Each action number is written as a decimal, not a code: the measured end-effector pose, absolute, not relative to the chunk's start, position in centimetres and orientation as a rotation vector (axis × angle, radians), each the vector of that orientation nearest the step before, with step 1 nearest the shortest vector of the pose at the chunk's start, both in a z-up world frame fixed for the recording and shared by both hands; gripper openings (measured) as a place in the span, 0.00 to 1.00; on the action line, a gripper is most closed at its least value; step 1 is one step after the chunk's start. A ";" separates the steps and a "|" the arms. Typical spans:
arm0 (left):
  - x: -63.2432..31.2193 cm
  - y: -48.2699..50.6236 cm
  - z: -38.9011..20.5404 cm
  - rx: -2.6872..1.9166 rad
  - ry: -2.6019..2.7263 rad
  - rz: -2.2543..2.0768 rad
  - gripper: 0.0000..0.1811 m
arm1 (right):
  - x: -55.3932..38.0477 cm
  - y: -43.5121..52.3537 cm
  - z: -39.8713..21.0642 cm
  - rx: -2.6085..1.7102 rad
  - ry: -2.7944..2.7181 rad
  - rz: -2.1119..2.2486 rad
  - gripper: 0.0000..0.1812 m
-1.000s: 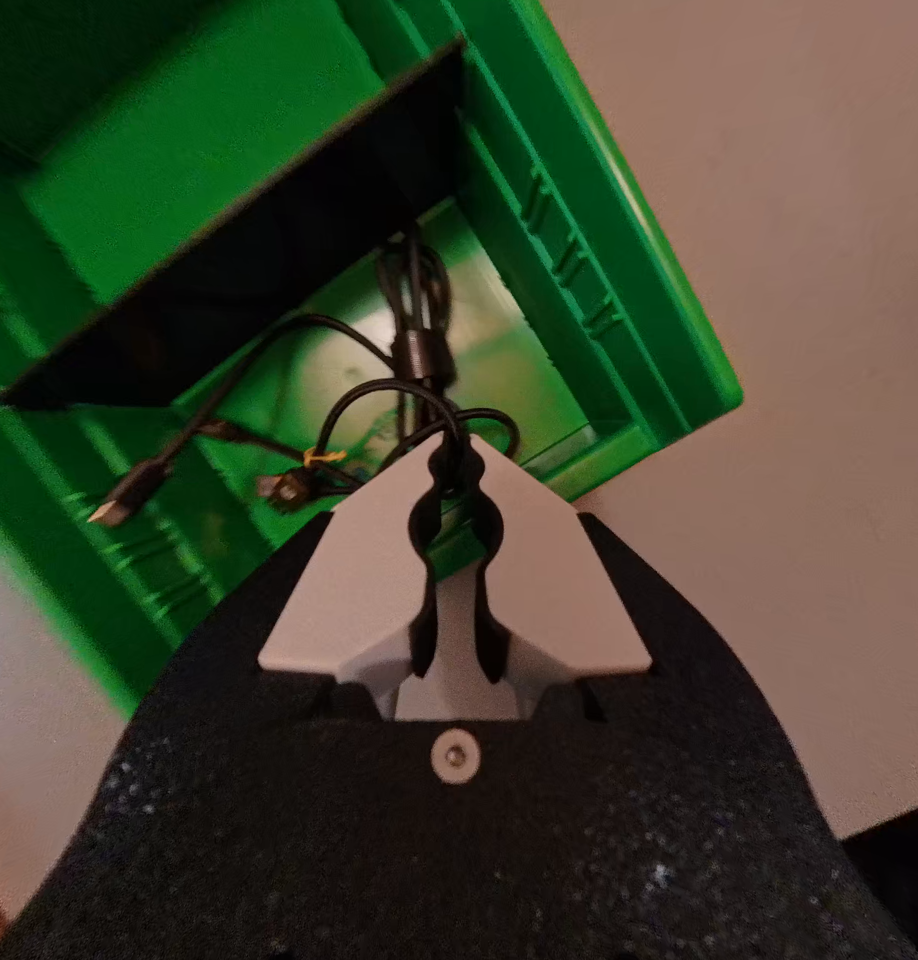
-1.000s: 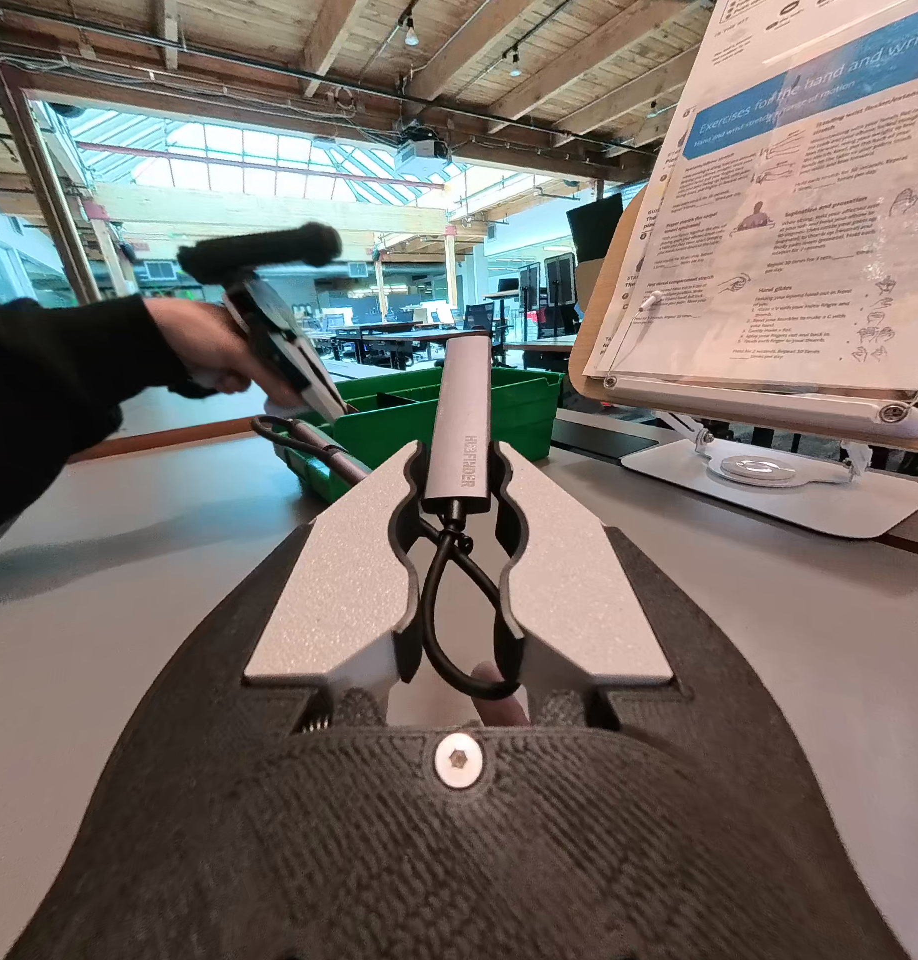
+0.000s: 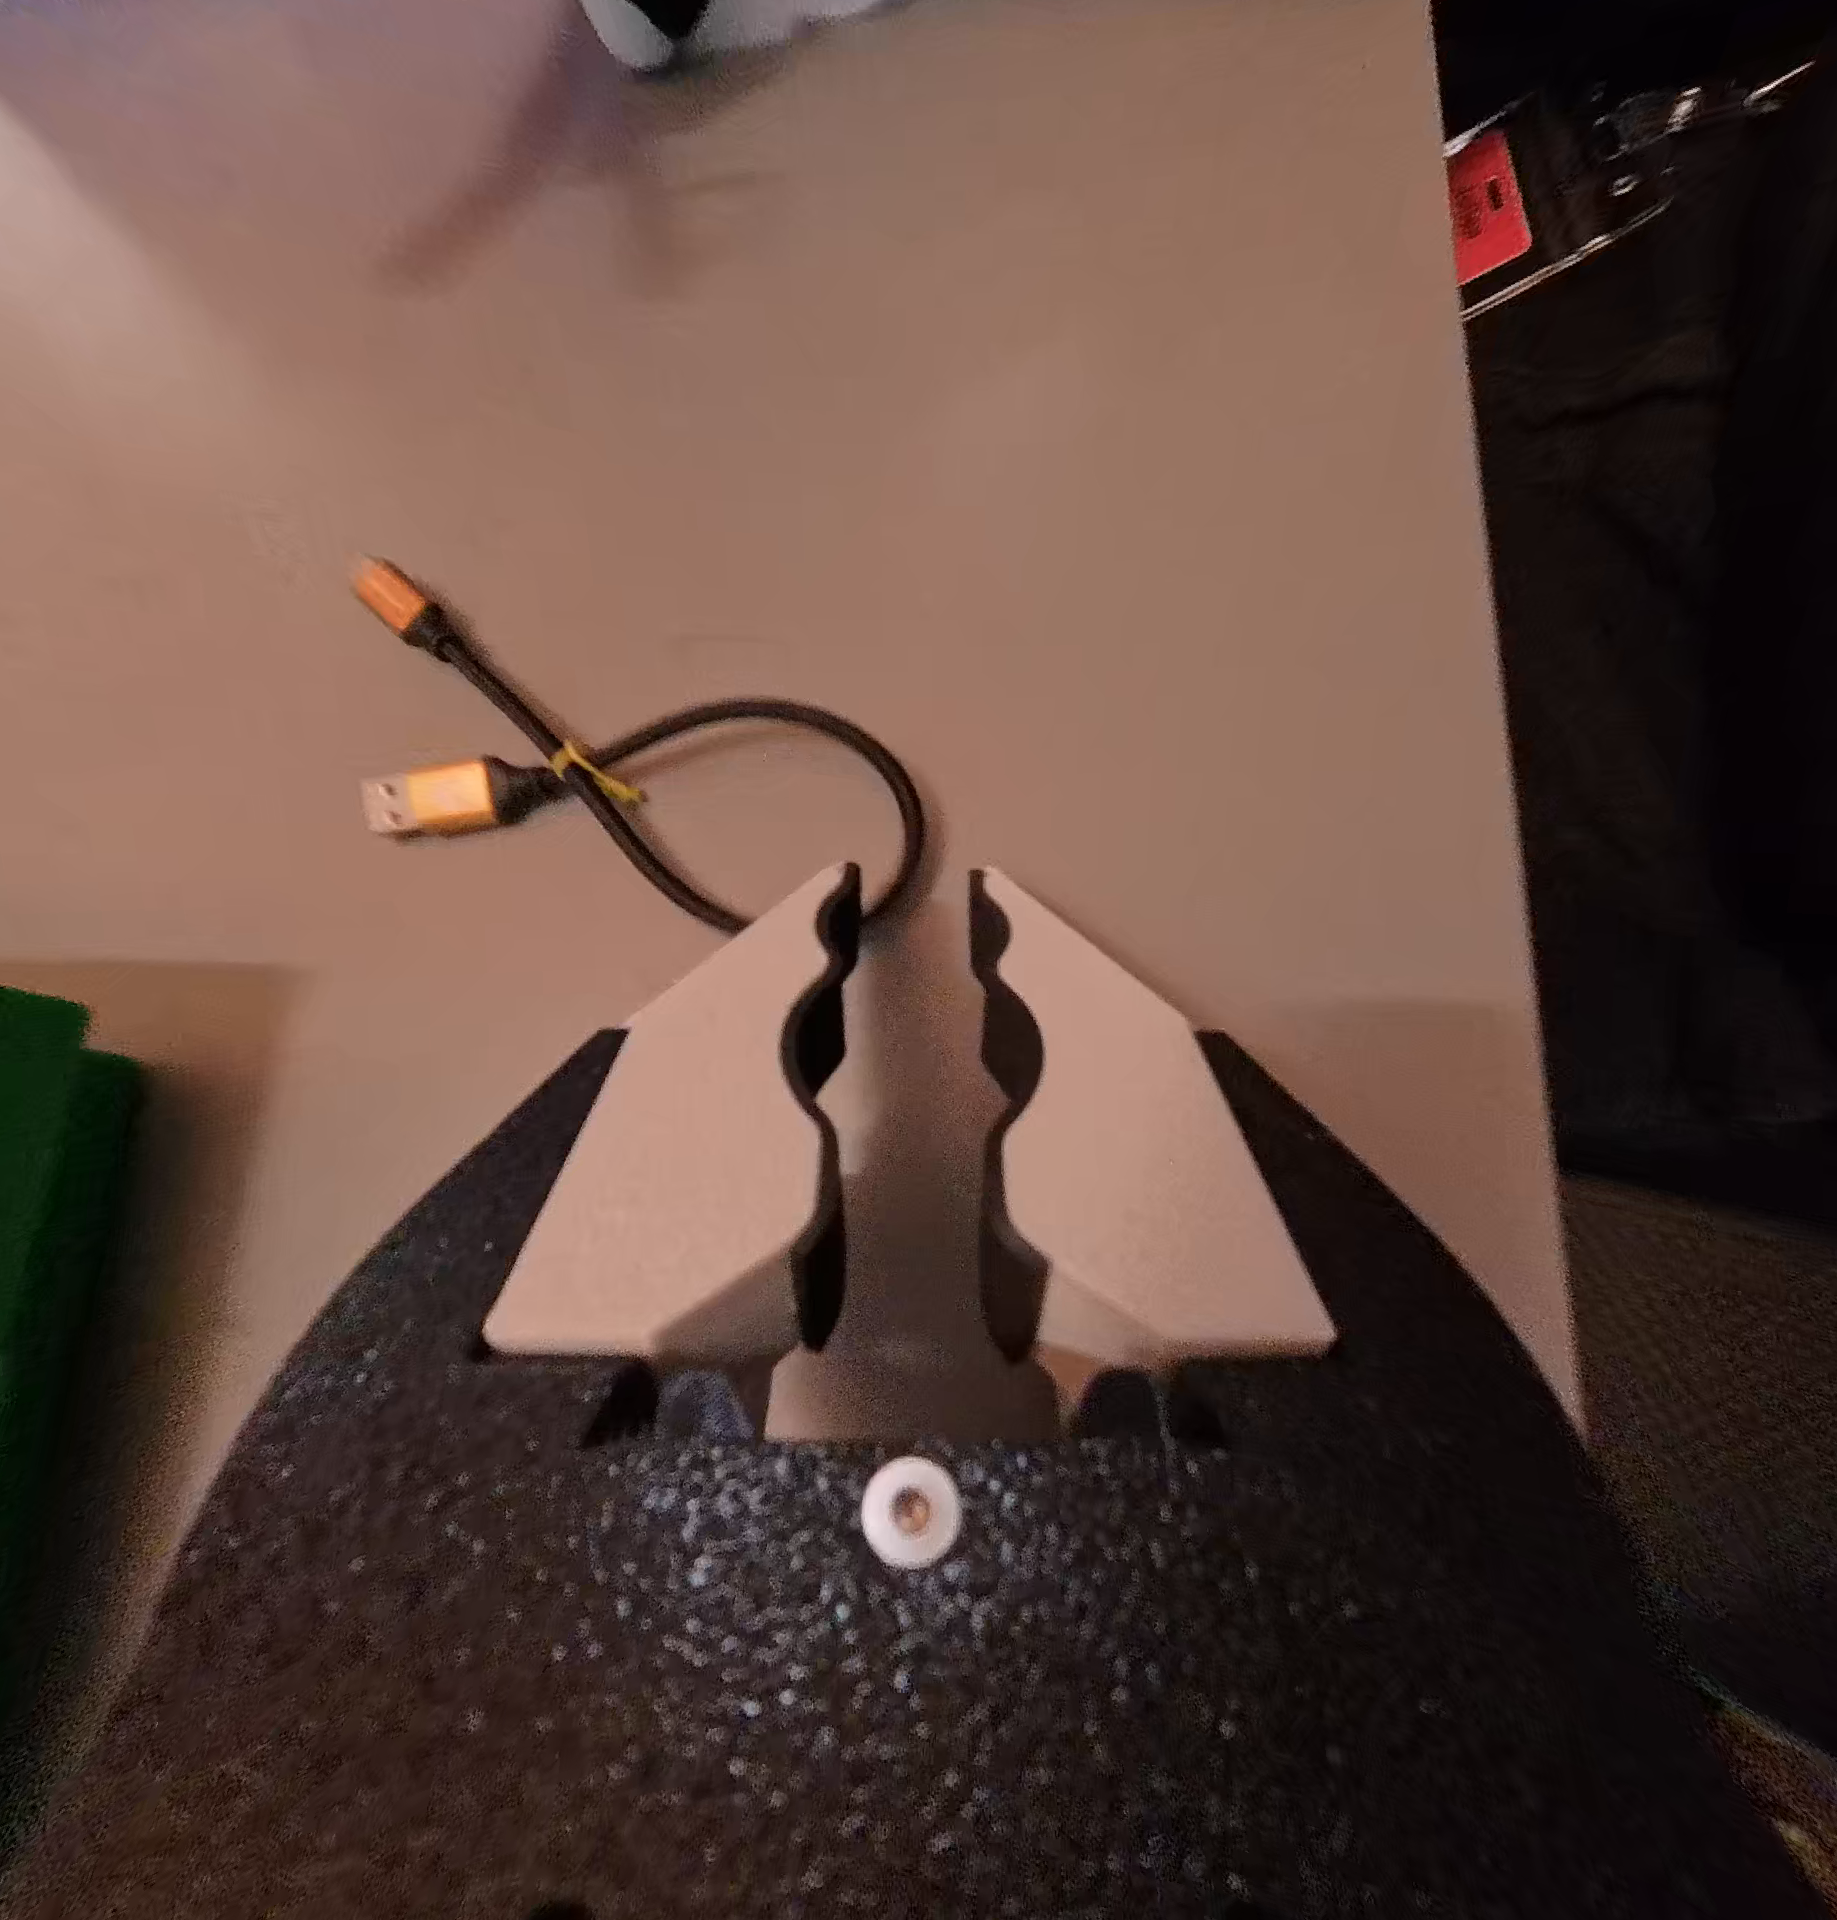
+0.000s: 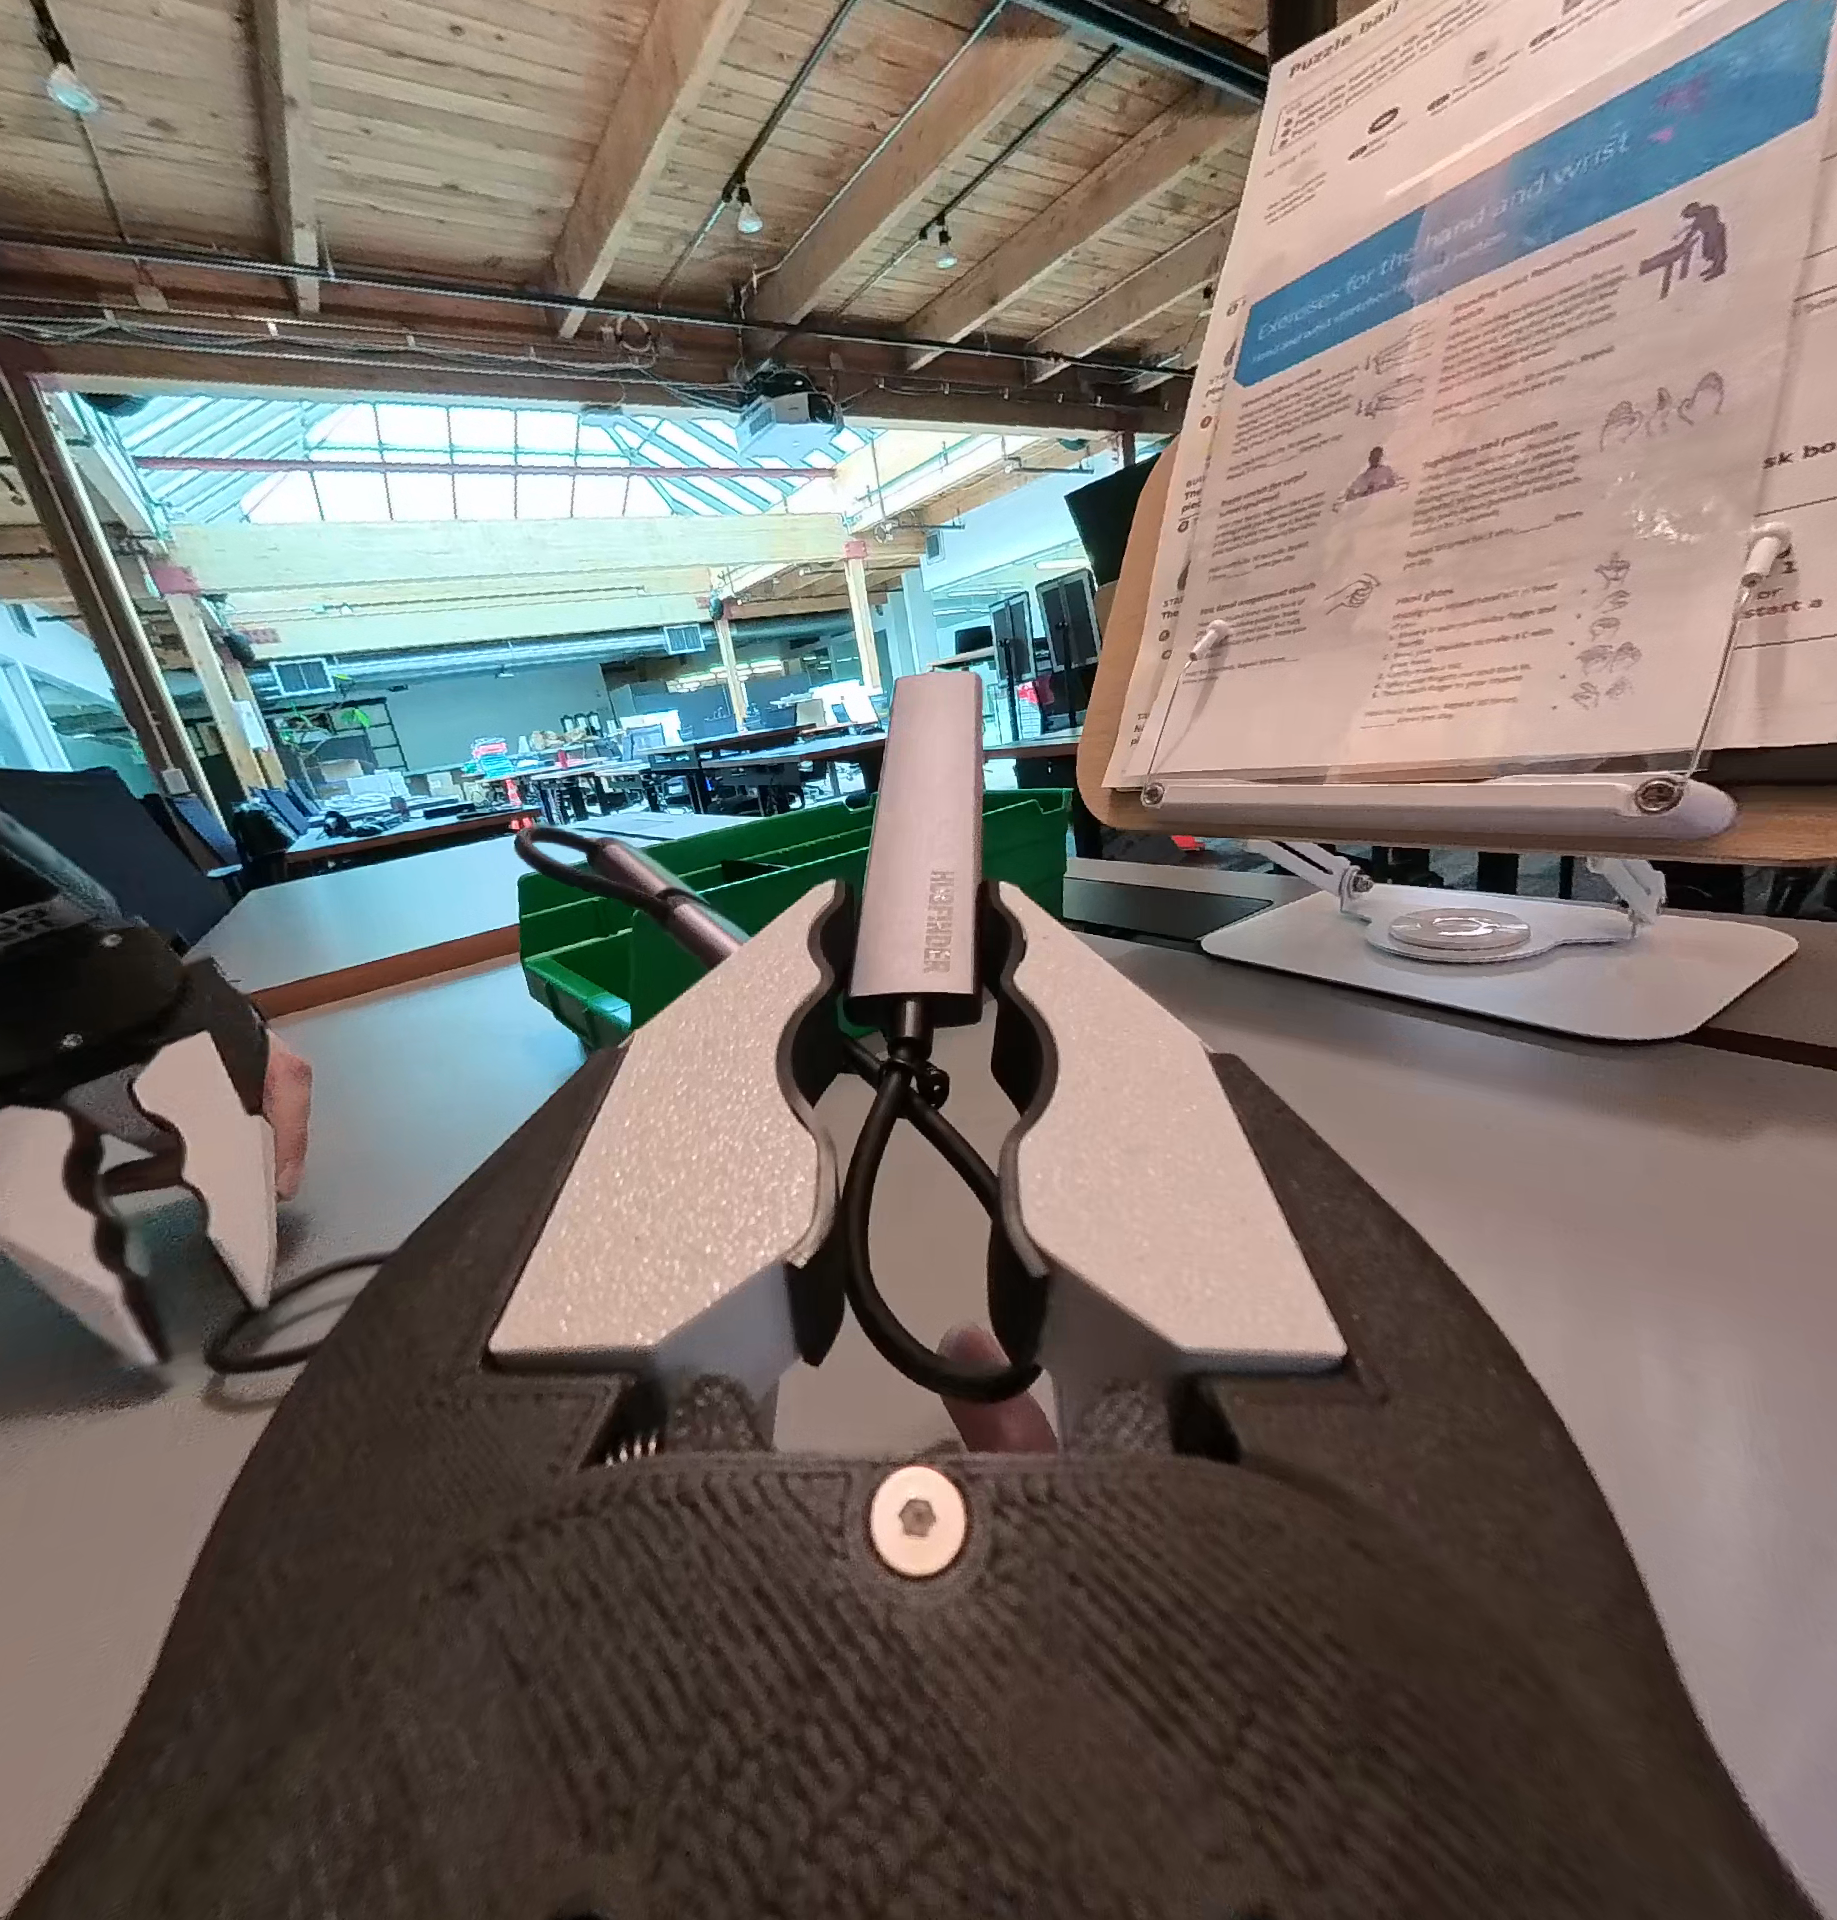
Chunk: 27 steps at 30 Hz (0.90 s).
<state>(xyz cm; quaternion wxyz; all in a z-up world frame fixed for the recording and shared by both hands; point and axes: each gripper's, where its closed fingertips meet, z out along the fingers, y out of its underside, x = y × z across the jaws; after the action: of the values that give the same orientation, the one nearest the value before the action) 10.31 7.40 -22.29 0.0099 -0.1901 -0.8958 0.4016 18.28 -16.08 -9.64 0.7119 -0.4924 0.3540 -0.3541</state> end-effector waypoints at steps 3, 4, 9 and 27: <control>10.1 7.4 -21.8 -0.495 -2.771 1.244 0.15 | 18.3 -16.0 -9.7 -1.100 0.783 -0.788 0.13; 10.7 6.9 -21.2 -0.432 -2.782 1.293 0.14 | 18.3 -15.9 -9.7 -1.103 0.781 -0.788 0.13; 17.3 4.1 -20.4 0.492 -2.853 1.346 0.15 | 18.4 -15.7 -9.8 -1.115 0.778 -0.791 0.13; 17.7 -3.5 -23.4 0.428 -2.990 1.295 0.03 | 18.8 -14.8 -10.4 -1.215 0.830 -0.873 0.13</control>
<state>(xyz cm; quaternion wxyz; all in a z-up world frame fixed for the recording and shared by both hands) 17.70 -3.52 -23.43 -0.0722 0.1300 -0.9074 0.3931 18.83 -14.85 -10.42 0.6559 -0.5361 0.3661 -0.3851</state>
